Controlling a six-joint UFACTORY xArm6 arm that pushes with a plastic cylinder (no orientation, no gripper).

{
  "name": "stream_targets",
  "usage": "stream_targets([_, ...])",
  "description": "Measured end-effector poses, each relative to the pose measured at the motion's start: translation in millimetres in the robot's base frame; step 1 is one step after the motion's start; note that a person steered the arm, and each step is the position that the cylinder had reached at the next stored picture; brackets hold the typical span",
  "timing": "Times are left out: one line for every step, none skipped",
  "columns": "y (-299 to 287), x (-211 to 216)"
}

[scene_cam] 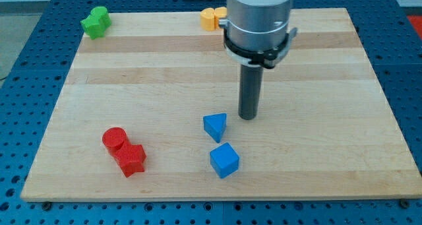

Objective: Push blue triangle a bit down

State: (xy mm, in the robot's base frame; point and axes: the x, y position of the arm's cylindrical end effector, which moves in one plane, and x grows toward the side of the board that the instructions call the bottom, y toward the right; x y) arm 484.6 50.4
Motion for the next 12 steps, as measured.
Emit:
stream_targets([-21.9,10.2])
stream_targets([-61.3,16.9])
stream_targets([-78.6,24.5])
stream_targets([-56.3,14.9])
stream_targets([-59.7,-2.6])
stream_targets([-65.6,19.9])
stream_targets([-67.3,49.0])
stream_targets([-66.3,48.3])
stream_targets([-68.4,17.0])
stream_targets([-93.4,8.4])
stream_targets([-118.7,21.7])
stream_targets([-131.7,54.1])
